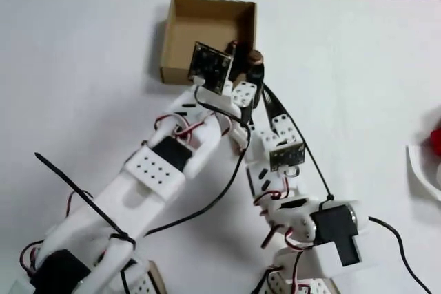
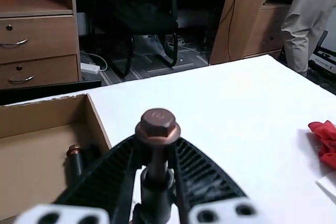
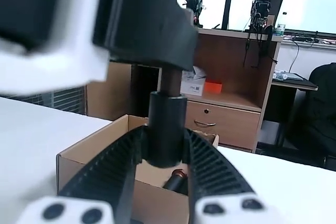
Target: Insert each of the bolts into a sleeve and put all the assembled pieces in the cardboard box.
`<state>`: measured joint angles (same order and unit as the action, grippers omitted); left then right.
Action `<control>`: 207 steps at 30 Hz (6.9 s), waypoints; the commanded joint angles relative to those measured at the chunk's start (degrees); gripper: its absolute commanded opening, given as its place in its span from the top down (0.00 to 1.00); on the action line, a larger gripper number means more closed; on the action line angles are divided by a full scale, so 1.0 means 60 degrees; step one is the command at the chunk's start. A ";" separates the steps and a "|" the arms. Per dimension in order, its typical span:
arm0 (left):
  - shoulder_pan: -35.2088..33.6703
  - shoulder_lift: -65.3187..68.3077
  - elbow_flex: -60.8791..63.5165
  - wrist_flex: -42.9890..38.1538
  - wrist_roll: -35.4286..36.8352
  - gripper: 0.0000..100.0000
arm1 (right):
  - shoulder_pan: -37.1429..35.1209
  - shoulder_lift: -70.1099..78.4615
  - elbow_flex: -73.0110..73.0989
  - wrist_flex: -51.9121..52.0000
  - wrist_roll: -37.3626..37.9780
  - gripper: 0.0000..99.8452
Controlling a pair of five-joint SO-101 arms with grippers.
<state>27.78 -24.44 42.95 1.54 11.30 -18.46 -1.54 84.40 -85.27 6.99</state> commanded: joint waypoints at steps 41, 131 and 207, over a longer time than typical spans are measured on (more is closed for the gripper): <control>-0.0923 -0.0103 0.0608 0.0117 0.1099 0.86 | -0.0110 -0.0095 -0.0322 -0.0066 -0.0015 0.98; -0.6388 -0.0850 0.3172 0.2095 0.0527 0.71 | -0.0007 0.4300 -1.6308 1.6886 -0.3209 0.98; -0.6418 -0.0835 0.3187 0.2154 0.0527 0.71 | -0.0374 1.1993 -2.6227 2.2337 -0.3473 0.98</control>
<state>-10.37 -29.36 62.29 15.25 14.81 -19.08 71.78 -70.15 48.70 -14.46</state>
